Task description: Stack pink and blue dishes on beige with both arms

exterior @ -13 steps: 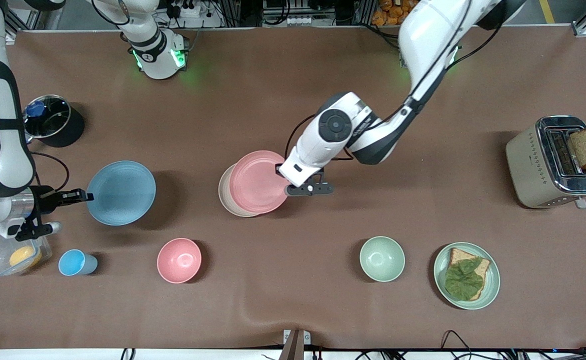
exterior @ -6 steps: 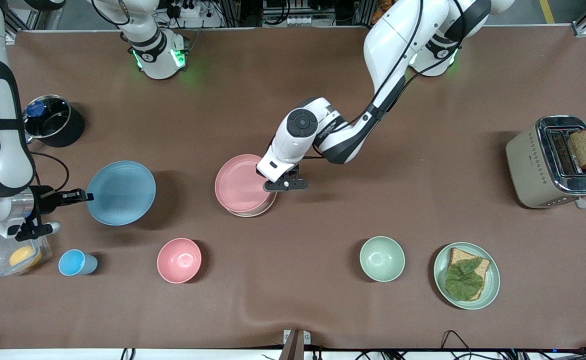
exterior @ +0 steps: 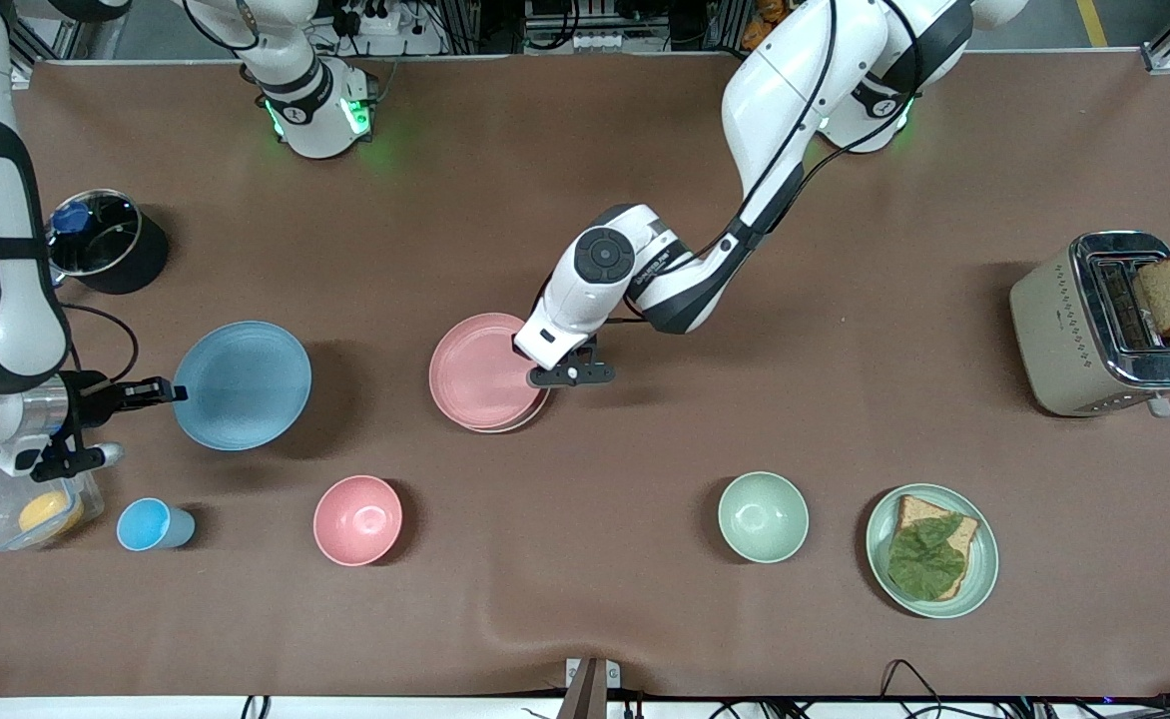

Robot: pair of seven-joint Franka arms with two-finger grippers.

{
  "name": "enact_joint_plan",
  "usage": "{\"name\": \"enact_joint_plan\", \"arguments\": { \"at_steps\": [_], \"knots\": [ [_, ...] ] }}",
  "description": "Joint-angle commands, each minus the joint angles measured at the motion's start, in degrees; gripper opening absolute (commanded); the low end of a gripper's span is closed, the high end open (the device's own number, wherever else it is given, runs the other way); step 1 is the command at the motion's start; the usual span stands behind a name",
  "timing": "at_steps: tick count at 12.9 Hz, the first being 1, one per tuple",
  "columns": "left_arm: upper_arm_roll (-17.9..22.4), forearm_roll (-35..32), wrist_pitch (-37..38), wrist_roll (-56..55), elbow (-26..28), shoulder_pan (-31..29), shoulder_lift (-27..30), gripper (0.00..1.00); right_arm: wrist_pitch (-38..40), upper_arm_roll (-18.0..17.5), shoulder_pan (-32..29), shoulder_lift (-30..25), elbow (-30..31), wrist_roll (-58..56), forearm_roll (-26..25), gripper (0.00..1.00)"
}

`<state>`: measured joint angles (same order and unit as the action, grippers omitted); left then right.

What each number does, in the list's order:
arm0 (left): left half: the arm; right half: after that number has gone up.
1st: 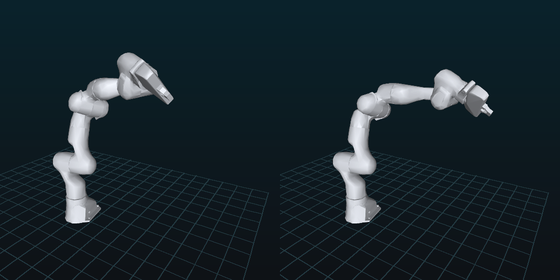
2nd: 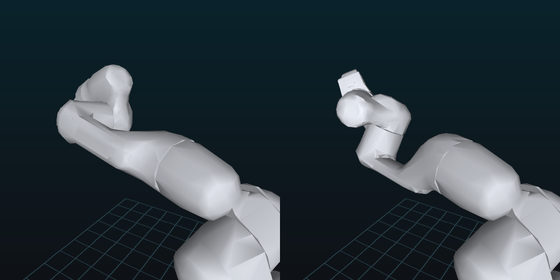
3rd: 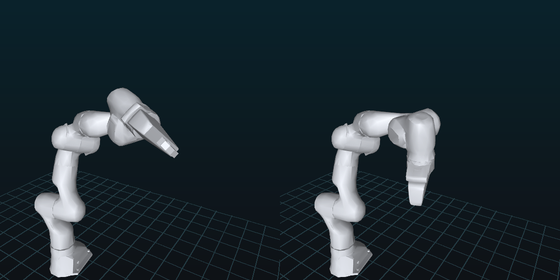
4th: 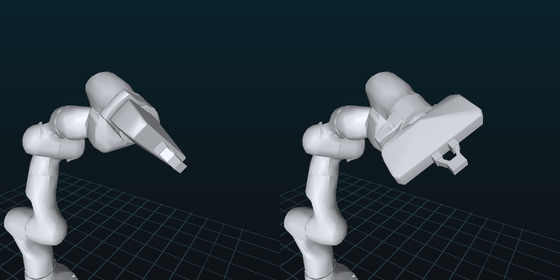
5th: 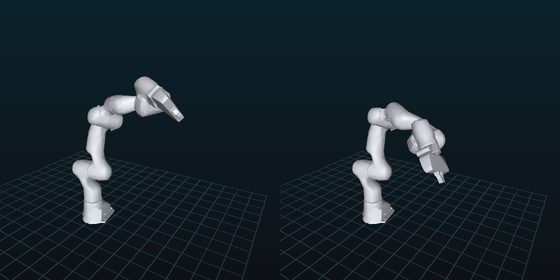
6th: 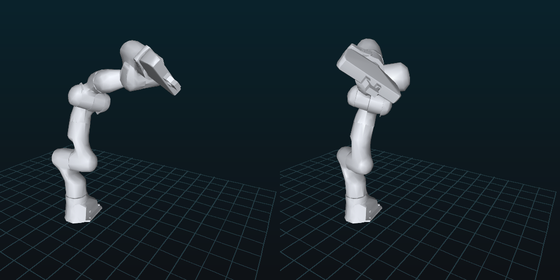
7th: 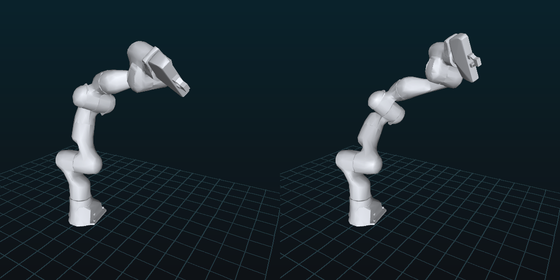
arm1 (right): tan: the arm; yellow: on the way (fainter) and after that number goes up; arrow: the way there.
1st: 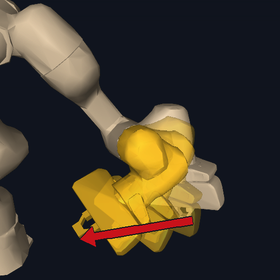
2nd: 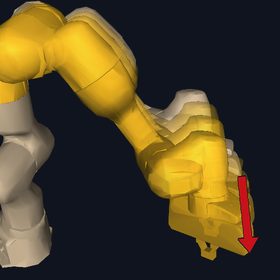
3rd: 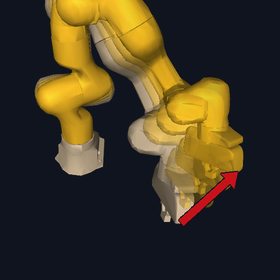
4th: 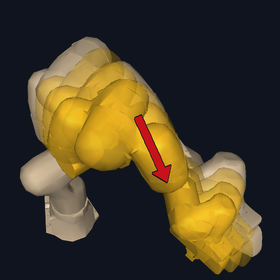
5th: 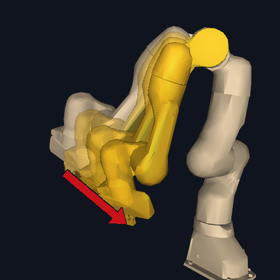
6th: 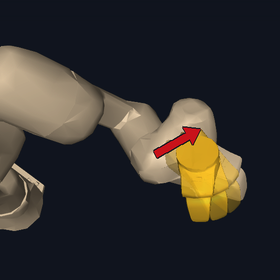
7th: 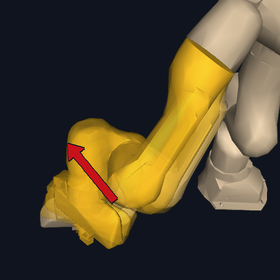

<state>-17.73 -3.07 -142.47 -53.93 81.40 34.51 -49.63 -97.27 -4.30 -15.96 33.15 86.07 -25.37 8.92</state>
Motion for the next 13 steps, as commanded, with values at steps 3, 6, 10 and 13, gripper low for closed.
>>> {"name": "enact_joint_plan", "arguments": {
  "at_steps": [3, 6, 10, 13],
  "knots": [
    [0.3, 0.9, -0.4, -0.7, -1.2, -0.1, -0.5, 0.30, 0.8, -0.1, 0.0, -0.3, -0.2, -0.9, 1.4, 0.00],
    [0.3, 1.4, -0.4, -1.0, -1.2, -0.1, 0.3, 1.00, 0.9, -0.1, 0.1, -0.3, -0.2, -0.9, 1.4, 0.00],
    [0.4, 0.6, 3.4, -0.7, 0.3, -4.3, 9.3, 1.00, 1.7, -1.3, 0.1, -0.5, -0.1, -0.6, 1.6, 0.00],
    [0.4, 0.3, 17.4, 3.2, 1.1, -10.7, 19.6, 1.00, 2.9, -1.4, 2.0, -0.7, -0.2, 0.0, 1.8, 0.00]
  ]
}}
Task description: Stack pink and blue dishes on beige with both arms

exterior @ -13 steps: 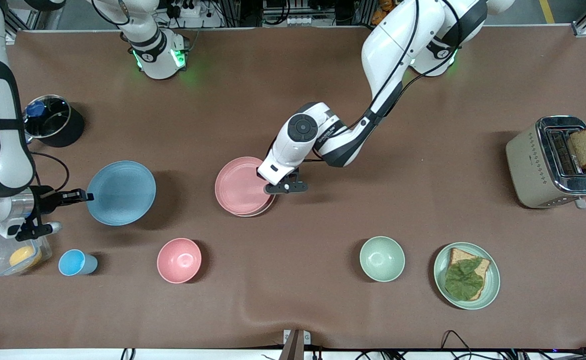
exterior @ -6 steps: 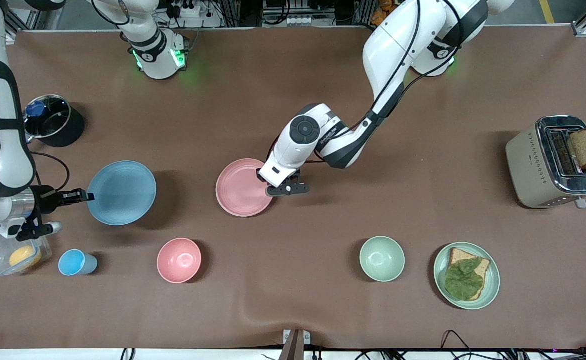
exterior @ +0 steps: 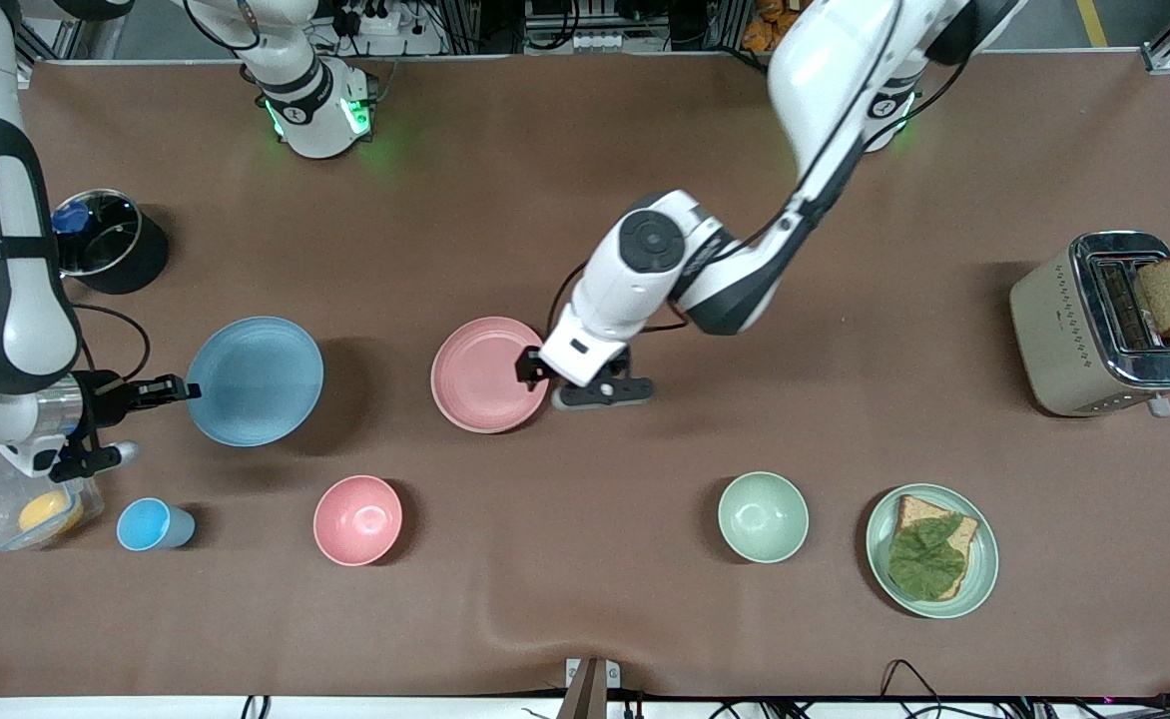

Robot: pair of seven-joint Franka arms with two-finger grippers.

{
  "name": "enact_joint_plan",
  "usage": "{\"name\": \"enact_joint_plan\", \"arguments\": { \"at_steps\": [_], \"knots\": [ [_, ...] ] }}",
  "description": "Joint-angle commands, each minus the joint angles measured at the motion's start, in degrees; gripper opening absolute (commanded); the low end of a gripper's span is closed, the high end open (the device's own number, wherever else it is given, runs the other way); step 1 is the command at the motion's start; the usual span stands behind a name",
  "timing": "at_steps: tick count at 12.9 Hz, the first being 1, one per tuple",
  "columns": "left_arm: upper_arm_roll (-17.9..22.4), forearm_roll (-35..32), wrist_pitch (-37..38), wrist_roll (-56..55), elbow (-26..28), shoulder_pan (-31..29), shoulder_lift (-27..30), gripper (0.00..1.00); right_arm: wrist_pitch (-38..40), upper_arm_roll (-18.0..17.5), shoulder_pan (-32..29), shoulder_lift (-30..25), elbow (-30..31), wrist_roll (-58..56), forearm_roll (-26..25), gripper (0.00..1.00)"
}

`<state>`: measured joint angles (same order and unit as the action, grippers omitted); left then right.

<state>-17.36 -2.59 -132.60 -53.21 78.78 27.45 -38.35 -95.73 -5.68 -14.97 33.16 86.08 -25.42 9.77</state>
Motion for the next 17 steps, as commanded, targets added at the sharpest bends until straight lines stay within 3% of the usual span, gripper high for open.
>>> {"name": "enact_joint_plan", "arguments": {
  "at_steps": [1, 3, 5, 9, 12, 17],
  "knots": [
    [0.1, -0.2, 13.3, 6.1, 4.0, -5.8, 11.5, 1.00, 1.6, -0.8, 1.9, -1.4, 0.0, 0.4, 1.4, 0.00],
    [0.0, -1.4, 21.8, 13.9, 5.1, -11.3, 17.4, 1.00, 3.3, -1.5, 4.1, -1.7, 0.1, 3.3, 1.8, 0.00],
    [0.0, -1.4, 27.5, 21.5, 7.1, -14.9, 22.8, 1.00, 3.4, -1.9, 6.4, -1.6, 0.9, 3.6, 5.9, 0.00],
    [0.0, -1.5, 36.4, 31.3, 9.0, -20.5, 29.6, 1.00, -2.5, -1.9, 15.5, -1.6, 5.0, 13.3, 10.1, 0.00],
    [0.0, -4.5, 39.3, 33.9, 11.3, -21.6, 33.1, 1.00, -12.7, -1.8, 23.6, -0.4, 7.4, 17.9, 10.3, 0.00],
    [-0.2, -4.8, 37.6, 35.7, 13.3, -23.6, 34.8, 1.00, -16.0, -1.8, 27.4, 2.5, 8.0, 17.9, 11.6, 0.00]
  ]
}}
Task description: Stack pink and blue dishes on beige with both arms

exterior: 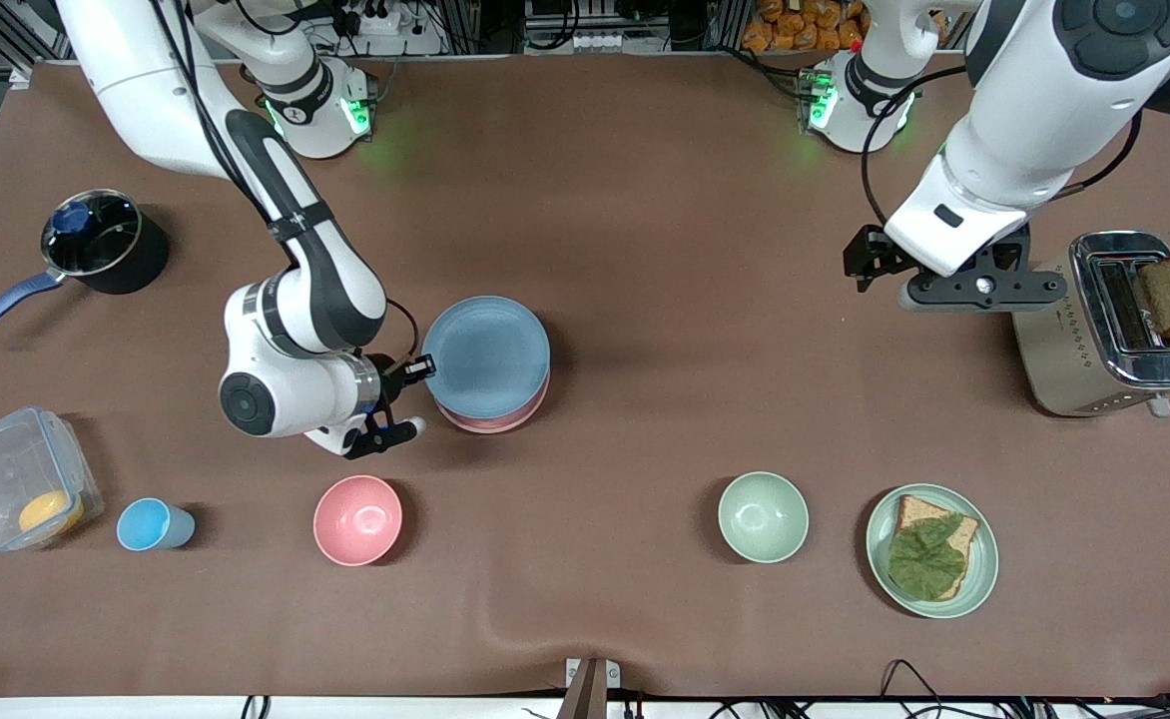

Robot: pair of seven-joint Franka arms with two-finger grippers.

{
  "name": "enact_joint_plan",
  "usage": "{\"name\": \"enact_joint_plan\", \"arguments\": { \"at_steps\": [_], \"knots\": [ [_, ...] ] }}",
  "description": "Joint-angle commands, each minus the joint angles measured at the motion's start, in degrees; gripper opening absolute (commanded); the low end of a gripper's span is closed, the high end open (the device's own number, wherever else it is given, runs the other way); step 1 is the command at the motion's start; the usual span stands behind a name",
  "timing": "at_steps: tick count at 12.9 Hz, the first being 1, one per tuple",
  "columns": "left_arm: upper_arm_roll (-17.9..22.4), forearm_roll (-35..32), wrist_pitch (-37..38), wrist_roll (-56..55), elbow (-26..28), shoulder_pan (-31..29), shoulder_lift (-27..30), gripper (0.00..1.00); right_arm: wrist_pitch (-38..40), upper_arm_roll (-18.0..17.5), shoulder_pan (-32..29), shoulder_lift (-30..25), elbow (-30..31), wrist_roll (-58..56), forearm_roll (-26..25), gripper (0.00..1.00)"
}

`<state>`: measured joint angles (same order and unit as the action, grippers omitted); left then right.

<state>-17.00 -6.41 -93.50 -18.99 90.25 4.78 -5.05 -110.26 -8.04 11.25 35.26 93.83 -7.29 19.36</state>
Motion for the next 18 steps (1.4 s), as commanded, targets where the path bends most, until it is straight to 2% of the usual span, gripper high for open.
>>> {"name": "enact_joint_plan", "arguments": {
  "at_steps": [1, 6, 7, 8, 10, 12, 15, 18],
  "knots": [
    [-0.6, -1.0, -2.5, 1.5, 1.9, -0.9, 1.5, 1.00, -1.4, 0.5, 0.9, 0.6, 0.1, -0.5, 1.9, 0.00],
    [-0.5, -1.0, -3.4, 2.1, 1.9, -1.0, 1.4, 1.00, -1.3, 0.6, 0.9, 1.3, 0.1, -0.4, 1.7, 0.00],
    [-0.3, -1.0, -3.2, 2.1, 1.9, -1.1, 1.4, 1.00, -1.1, 0.7, 0.9, 1.3, 0.0, -0.3, 1.7, 0.74],
    [-0.4, -1.0, -3.1, 2.1, 1.4, -2.2, 1.5, 1.00, -1.0, 0.8, 0.5, 1.1, 0.0, -0.4, 1.4, 1.00],
    [-0.3, -0.9, -2.8, 4.4, 0.8, -4.0, 1.8, 1.00, -0.9, 0.9, 1.0, 0.0, -0.4, -0.3, 0.6, 1.00],
    [-0.4, -0.1, -1.3, 7.1, -1.2, -5.7, 2.2, 1.00, -0.5, 1.0, 1.1, -3.0, -0.8, 0.3, -2.7, 1.00],
    [-0.6, 1.2, 0.4, 7.2, -2.6, -5.8, 2.2, 1.00, 4.7, 0.9, 0.9, -8.3, -3.8, 10.5, -11.4, 1.00],
    [-0.4, 2.9, 3.7, 8.5, -5.7, -5.9, 2.2, 1.00, 16.0, 1.2, -0.3, -12.1, -10.1, 15.7, -20.0, 1.00]
  ]
}}
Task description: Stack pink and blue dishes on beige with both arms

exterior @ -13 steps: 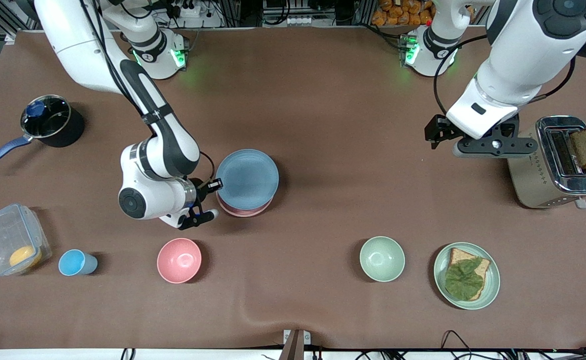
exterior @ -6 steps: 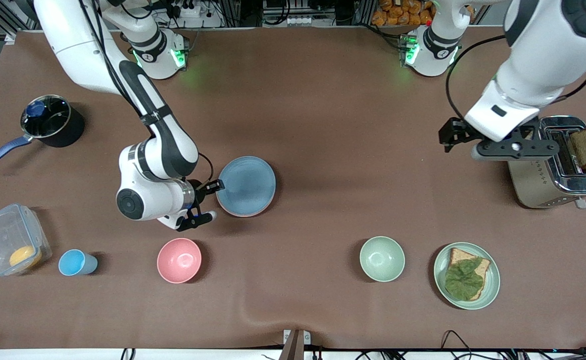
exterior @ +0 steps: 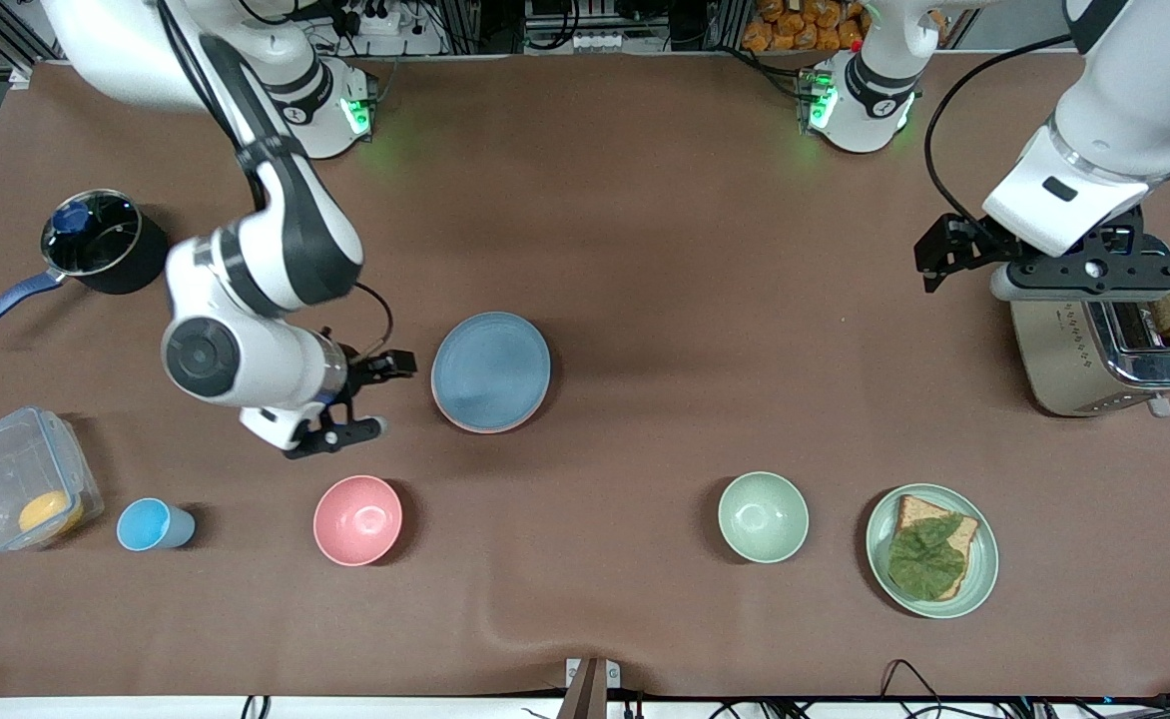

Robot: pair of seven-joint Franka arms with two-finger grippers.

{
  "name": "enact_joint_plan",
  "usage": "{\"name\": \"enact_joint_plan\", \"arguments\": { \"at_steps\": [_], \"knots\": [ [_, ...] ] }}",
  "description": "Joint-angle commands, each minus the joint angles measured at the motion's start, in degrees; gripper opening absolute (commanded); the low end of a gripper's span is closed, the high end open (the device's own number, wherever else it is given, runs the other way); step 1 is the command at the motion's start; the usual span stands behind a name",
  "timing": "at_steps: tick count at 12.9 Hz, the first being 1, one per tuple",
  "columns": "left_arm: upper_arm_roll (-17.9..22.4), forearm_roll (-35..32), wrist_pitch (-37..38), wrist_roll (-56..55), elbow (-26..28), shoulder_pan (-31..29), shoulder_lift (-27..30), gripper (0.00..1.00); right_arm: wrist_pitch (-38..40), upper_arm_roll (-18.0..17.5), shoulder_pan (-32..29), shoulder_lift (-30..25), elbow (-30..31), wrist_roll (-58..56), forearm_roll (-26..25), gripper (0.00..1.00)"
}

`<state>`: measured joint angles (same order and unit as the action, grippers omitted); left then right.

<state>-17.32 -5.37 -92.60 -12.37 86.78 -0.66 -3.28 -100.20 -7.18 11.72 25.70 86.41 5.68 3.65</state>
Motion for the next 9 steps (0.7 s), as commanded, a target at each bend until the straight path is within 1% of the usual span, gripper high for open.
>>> {"name": "enact_joint_plan", "arguments": {
  "at_steps": [1, 2, 3, 4, 6, 7, 9],
  "knots": [
    [-0.2, 2.0, 3.3, 2.2, -2.7, -1.7, 0.6, 1.00, 9.5, 0.8, -1.5, -3.5, -5.0, 2.7, -5.3, 1.00],
    [0.0, 2.1, 3.3, 3.1, -2.7, -3.1, 2.1, 1.00, 12.8, 1.9, -1.7, -4.9, -7.1, 2.7, -5.9, 1.00],
    [0.4, 2.1, 3.4, 4.4, -2.7, -3.1, 2.8, 1.00, 12.9, 2.9, -2.4, -7.5, -7.4, 2.3, -5.8, 1.00],
    [2.0, 2.2, 3.8, 4.7, -2.6, -2.9, 3.0, 1.00, 12.9, 3.0, -3.6, -10.0, -7.0, 2.1, -5.7, 1.00],
    [6.1, 2.9, 4.1, 5.7, -2.3, -1.2, 3.2, 1.00, 13.3, 4.1, -4.8, -16.4, -4.0, 2.1, -5.8, 1.00],
    [7.0, 3.2, 4.2, 5.8, -2.1, -1.2, 3.2, 1.00, 12.9, 4.2, -6.6, -19.0, -2.7, 2.1, -5.7, 1.00],
    [8.3, 3.5, 4.2, 5.8, -2.1, -0.8, 3.1, 1.00, 13.1, 4.2, -9.5, -22.0, -1.9, 1.5, -5.3, 1.00]
  ]
}}
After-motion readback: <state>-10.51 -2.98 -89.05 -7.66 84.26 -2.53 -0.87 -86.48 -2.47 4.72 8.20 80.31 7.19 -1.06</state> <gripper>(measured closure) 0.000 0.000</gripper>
